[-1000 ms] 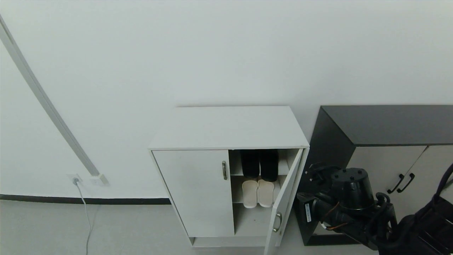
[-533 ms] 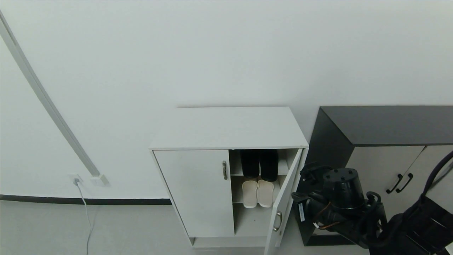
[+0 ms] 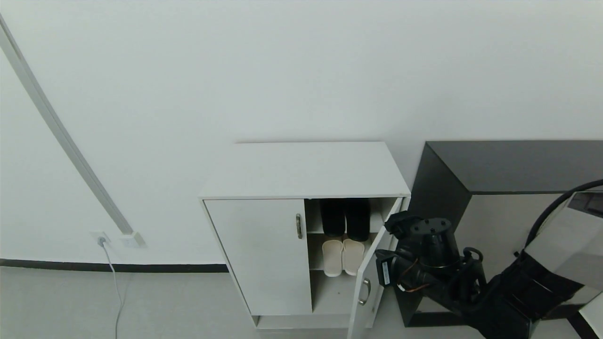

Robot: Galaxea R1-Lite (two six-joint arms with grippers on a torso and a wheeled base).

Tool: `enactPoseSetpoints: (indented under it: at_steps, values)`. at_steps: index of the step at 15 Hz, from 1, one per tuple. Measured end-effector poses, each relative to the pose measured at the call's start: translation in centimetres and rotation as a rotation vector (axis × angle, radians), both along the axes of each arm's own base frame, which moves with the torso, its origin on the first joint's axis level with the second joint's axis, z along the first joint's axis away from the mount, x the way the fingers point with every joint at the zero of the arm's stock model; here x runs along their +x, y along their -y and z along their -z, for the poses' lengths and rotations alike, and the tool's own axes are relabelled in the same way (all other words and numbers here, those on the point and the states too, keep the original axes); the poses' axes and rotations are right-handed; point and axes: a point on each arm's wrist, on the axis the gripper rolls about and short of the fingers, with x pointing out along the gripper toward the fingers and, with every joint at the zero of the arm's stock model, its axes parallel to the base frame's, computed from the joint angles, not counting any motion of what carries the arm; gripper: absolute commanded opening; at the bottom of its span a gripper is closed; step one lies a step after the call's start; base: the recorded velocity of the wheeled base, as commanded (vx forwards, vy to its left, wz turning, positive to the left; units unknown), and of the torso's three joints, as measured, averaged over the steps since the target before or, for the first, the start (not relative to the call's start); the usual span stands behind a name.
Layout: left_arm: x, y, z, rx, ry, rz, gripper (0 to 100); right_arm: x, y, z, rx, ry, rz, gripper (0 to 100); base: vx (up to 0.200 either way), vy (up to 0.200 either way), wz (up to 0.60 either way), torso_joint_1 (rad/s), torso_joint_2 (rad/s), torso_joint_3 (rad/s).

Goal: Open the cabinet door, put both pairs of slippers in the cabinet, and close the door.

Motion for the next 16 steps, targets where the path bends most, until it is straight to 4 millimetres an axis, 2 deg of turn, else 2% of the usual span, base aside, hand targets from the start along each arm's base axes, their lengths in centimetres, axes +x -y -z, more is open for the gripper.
enactPoseSetpoints:
  at_steps: [10,16]
  values:
    - [0.0,0.0,0.0,0.001,0.000,0.000,0,3.9,-2.9,1.8,0.022,0.036,0.005,0,0.000,0.000,0.00,0.000,0.00,0.000]
    - [0.0,0.0,0.0,0.000,0.000,0.001,0,7.1,-4.7,2.7,0.051,0.084,0.017,0,0.000,0.000,0.00,0.000,0.00,0.000]
